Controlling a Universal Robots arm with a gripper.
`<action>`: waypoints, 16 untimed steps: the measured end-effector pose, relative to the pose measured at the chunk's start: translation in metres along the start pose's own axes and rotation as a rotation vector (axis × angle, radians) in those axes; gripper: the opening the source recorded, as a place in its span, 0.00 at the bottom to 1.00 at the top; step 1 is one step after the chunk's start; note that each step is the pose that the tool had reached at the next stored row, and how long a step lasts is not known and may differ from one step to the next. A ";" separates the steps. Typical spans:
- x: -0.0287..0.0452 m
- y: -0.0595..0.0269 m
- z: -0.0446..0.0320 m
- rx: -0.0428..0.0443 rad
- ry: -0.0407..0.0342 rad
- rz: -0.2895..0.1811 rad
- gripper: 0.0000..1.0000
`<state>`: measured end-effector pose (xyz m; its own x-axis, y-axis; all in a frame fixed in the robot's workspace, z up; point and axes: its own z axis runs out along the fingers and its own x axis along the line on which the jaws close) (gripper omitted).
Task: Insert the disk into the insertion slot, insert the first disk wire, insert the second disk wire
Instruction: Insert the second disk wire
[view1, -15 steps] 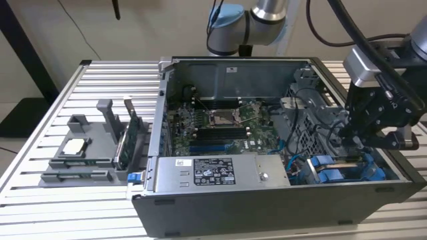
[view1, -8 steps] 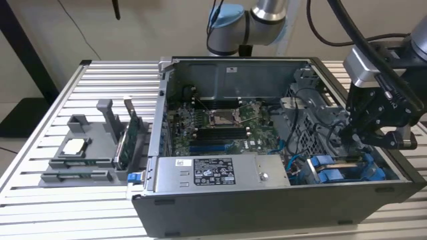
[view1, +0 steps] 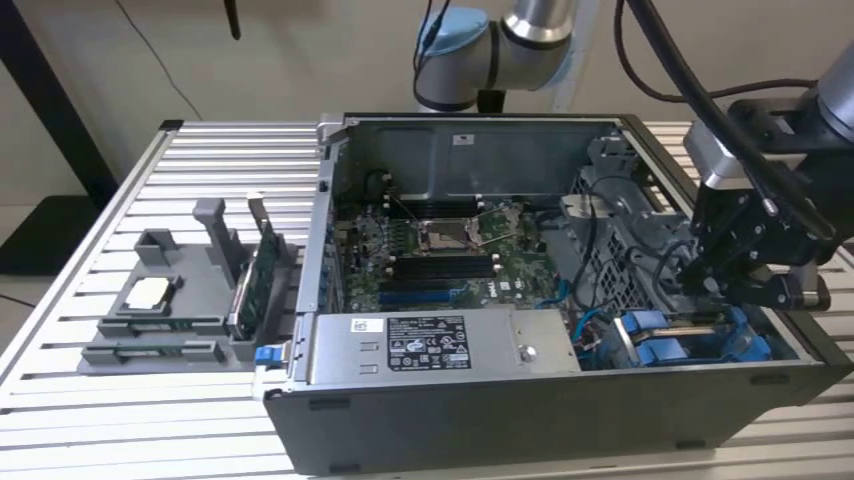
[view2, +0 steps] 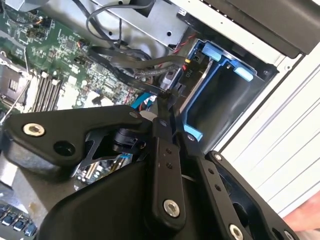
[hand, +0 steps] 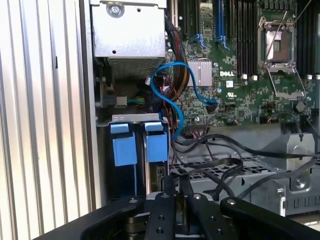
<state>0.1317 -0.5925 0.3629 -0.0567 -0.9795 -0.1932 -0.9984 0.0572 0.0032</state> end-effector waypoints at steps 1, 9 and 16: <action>0.0003 0.0001 0.0014 0.0006 0.0017 0.003 0.16; 0.0007 0.0001 0.0055 -0.0014 0.0493 0.004 0.16; -0.0032 0.0004 0.0179 -0.0022 0.0525 0.005 0.16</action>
<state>0.1317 -0.5859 0.3460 -0.0616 -0.9880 -0.1415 -0.9981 0.0613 0.0061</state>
